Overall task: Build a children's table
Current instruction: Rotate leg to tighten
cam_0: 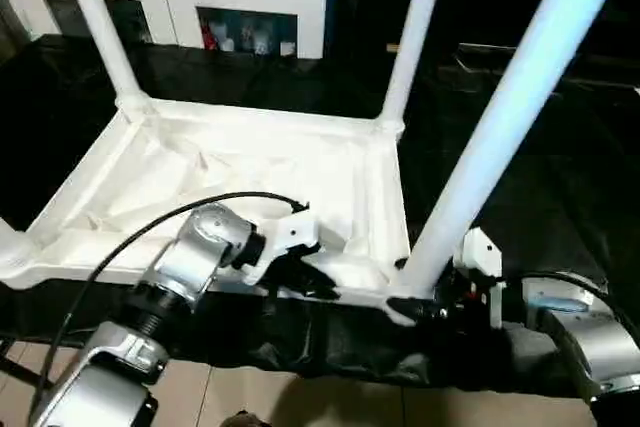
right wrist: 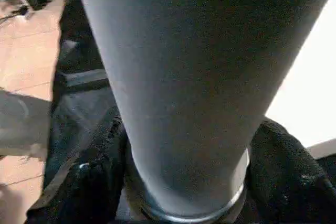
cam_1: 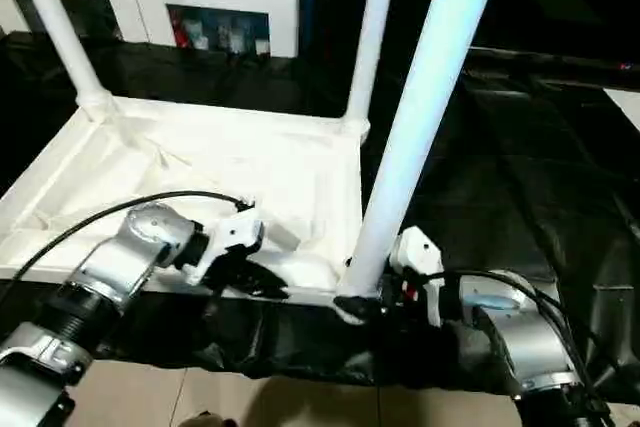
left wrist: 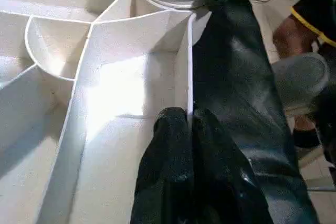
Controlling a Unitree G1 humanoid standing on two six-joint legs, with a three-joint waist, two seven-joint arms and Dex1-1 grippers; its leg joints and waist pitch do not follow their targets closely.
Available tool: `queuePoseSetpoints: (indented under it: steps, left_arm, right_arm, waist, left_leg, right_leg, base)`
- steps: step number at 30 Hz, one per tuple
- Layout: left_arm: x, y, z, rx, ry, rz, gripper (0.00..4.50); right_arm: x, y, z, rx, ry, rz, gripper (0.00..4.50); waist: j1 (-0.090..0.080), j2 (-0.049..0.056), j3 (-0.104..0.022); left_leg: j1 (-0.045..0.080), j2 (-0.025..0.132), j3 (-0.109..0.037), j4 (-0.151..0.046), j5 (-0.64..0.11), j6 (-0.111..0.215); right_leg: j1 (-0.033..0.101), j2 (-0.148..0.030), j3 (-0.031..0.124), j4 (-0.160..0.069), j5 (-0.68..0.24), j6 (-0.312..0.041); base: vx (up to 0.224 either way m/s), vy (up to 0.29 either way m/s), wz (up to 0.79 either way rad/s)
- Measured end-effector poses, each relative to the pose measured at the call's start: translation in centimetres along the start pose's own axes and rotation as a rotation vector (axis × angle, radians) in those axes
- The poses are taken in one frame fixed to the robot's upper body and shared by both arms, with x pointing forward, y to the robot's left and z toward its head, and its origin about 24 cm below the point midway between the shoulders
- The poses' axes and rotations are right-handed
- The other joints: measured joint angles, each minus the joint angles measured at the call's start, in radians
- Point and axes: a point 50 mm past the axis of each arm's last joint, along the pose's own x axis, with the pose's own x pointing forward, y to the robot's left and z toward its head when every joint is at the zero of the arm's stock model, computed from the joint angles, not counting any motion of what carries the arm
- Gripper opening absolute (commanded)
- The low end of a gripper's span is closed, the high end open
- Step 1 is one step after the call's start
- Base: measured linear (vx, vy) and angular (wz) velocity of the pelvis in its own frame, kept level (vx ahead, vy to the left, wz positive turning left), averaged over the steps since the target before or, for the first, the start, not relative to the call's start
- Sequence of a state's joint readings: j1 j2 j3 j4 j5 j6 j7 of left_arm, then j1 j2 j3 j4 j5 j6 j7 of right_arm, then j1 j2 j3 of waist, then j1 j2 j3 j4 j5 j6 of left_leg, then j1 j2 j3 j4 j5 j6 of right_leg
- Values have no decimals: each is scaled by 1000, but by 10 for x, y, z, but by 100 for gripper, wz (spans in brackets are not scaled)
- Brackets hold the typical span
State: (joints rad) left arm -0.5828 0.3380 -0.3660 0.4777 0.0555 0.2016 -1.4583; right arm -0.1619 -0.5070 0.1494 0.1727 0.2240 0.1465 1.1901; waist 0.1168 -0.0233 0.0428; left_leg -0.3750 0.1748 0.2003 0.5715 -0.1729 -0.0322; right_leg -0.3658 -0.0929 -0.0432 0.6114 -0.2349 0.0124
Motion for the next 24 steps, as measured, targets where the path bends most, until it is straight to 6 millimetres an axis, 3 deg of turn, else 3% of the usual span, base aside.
queuePoseSetpoints:
  steps: [10, 18, 24]
  left_arm:
    - [0, 2, 0, -9, -18, 34, 0]
    - [19, 16, 10, -48, -51, 273, 0]
    - [39, 22, 21, -82, -70, 416, 0]
  right_arm:
    - [3, 0, -1, 30, -22, -20, 272]
    - [13, -22, -7, 157, -124, -426, 272]
    - [34, -41, 1, 197, -137, -740, 272]
  waist:
    - [4, -1, 1]
    - [-11, -2, 0]
    - [-22, 3, -4]
  left_leg:
    - [0, 0, 0, 2, 0, 0]
    - [1, 0, 0, 4, 0, -1]
    - [2, -1, 0, 4, 0, -1]
  right_leg:
    - [0, 0, 0, 2, 0, 0]
    - [1, -1, 1, 4, 2, -2]
    - [1, -1, 2, 4, 2, -2]
  base:
    - [0, 0, 0]
    - [0, 0, 0]
    - [0, 0, 0]
